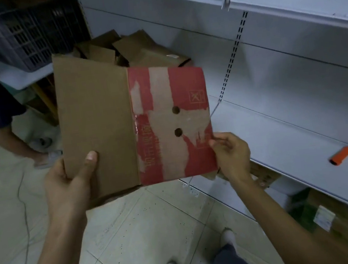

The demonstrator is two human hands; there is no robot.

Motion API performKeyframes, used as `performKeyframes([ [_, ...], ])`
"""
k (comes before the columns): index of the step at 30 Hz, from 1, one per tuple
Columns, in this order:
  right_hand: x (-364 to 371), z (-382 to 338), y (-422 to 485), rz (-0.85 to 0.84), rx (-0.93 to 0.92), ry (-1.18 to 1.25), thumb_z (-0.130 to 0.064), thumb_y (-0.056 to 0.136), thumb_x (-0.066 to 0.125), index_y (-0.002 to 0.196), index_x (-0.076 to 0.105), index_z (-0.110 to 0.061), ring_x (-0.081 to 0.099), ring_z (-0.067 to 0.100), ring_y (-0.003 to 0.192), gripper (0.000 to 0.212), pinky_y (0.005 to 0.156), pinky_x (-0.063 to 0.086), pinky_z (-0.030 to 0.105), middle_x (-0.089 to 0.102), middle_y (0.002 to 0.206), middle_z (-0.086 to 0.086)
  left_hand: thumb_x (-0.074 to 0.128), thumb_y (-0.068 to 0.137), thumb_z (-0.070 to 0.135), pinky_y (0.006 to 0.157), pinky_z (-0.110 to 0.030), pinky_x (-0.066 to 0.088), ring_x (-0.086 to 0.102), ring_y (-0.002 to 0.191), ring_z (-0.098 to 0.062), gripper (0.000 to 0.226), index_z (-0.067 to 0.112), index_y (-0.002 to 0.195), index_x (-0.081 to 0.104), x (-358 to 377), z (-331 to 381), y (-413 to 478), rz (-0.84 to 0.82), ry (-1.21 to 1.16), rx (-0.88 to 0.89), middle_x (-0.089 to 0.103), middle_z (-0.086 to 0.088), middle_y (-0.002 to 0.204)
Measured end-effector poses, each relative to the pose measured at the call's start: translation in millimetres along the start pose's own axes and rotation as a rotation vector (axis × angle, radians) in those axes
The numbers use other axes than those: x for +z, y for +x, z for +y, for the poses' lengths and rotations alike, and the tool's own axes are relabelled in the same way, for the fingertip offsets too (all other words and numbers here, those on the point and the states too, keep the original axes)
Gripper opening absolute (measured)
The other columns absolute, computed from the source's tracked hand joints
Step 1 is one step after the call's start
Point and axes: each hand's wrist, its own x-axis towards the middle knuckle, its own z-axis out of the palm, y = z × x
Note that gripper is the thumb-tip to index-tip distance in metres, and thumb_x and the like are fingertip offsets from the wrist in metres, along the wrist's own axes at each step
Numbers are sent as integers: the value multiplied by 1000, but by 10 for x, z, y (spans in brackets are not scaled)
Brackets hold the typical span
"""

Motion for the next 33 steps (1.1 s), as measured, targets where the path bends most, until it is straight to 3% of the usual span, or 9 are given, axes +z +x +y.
performKeyframes([
  [2,115,-75,-78,-14,-129,-38,-8,86,67,90,67,-18,61,-3,78,11,69,49,15,68,88,-10,66,88,24,75,-29,50,66,88,-21,25,15,111,63,-22,-74,-2,38,76,32,68,-5,99],
  [5,307,-211,-163,-156,-187,-106,-22,83,72,116,58,-22,57,1,99,36,82,44,8,61,108,-13,66,87,26,66,-29,55,69,79,-17,16,22,103,65,68,-153,-103,-70,165,61,70,4,89],
  [10,314,126,-134,-239,-291,-547,-44,82,68,142,40,-21,31,17,137,71,110,34,42,35,149,0,68,87,30,70,-40,59,70,78,-10,13,41,92,62,246,-229,-247,-164,249,118,71,14,88],
  [13,184,384,-286,-211,-259,-596,-48,87,57,146,34,-22,23,24,143,69,112,30,50,26,155,7,68,87,27,70,-41,59,69,76,-9,18,43,86,60,238,-217,-219,-137,233,124,69,17,85],
  [16,104,491,-346,-171,-250,-619,-45,89,57,143,41,-27,33,27,137,59,106,38,51,34,149,10,67,87,27,70,-39,59,69,72,-5,17,43,85,62,238,-209,-226,-147,209,112,70,17,84],
  [21,49,447,-289,-94,-358,-609,-29,85,70,128,58,-23,50,25,113,46,90,50,48,51,122,9,67,86,30,71,-44,58,70,76,-12,13,42,83,63,237,-204,-258,-172,238,143,71,16,82],
  [26,-18,348,-207,-76,-499,-862,-40,79,73,123,60,-22,54,23,94,49,78,46,39,54,104,8,68,86,33,70,-47,58,70,77,-14,16,47,81,65,195,-140,-248,-188,226,166,71,16,79],
  [29,4,289,-165,-69,-554,-962,-39,76,71,106,64,-15,60,26,80,38,70,45,36,60,88,8,68,85,35,66,-48,58,70,74,-12,21,54,79,64,181,-97,-246,-202,267,209,70,22,80],
  [33,6,165,-131,-132,-591,-969,-39,65,75,82,61,-15,57,20,61,32,63,41,30,61,71,0,65,87,30,63,-39,59,68,69,-6,13,42,82,63,164,52,-251,-214,285,300,69,22,80],
])
